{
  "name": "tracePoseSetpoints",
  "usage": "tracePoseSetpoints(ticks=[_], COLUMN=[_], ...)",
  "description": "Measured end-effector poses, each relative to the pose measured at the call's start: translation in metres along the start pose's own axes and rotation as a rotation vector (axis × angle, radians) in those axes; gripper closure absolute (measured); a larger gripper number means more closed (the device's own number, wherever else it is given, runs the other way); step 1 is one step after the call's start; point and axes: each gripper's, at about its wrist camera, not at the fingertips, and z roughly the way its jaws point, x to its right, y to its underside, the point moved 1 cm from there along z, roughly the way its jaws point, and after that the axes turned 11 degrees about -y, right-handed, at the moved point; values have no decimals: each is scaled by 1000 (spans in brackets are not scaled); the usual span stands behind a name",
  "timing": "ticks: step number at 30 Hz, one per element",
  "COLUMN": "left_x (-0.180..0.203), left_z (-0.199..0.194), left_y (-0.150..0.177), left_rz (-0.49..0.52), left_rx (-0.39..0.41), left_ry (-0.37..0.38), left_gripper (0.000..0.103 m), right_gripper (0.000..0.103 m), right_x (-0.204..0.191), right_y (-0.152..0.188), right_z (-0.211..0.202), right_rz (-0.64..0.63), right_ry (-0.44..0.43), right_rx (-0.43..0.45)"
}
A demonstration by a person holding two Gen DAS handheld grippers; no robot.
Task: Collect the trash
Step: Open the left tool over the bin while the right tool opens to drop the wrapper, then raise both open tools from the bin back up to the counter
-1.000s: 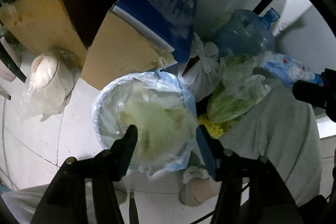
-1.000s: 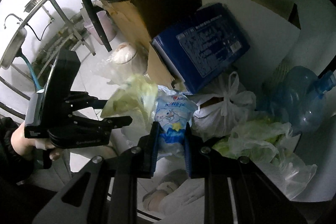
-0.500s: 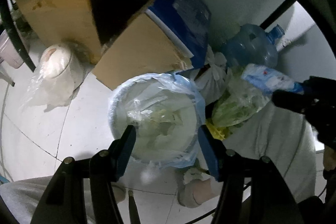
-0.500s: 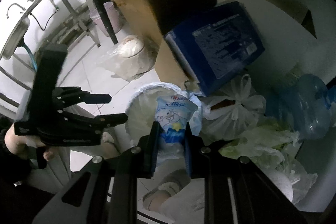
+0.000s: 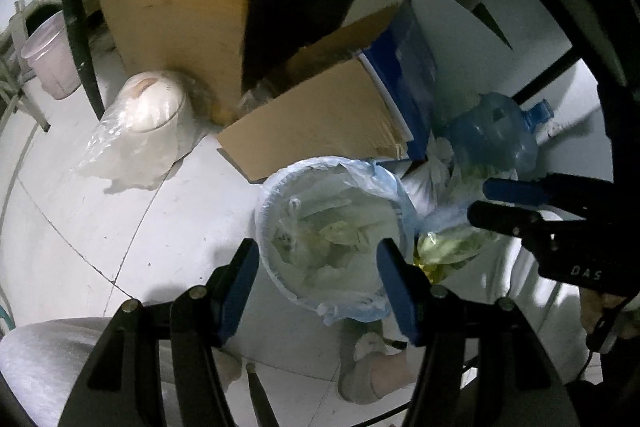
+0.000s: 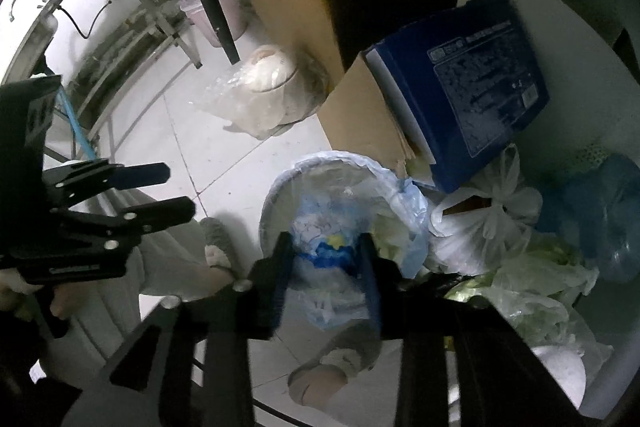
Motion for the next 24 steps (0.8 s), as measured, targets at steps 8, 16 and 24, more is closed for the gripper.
tracePoseSetpoints(ticks=[8, 16, 24], left_x=[-4, -2, 13], left_z=[-11, -42, -68], left_y=[2, 3, 11], left_rz=[-11, 5, 28], left_rx=[28, 88, 123], left_ry=[-4, -24, -24], left_gripper=[42, 42, 42], right_gripper=[59, 59, 59], right_x=[-6, -21, -28], right_y=[-5, -5, 7], right_z=[-4, -42, -76], right_rz=[-5, -42, -58], right_ry=[12, 19, 30], right_rx=[3, 73, 130])
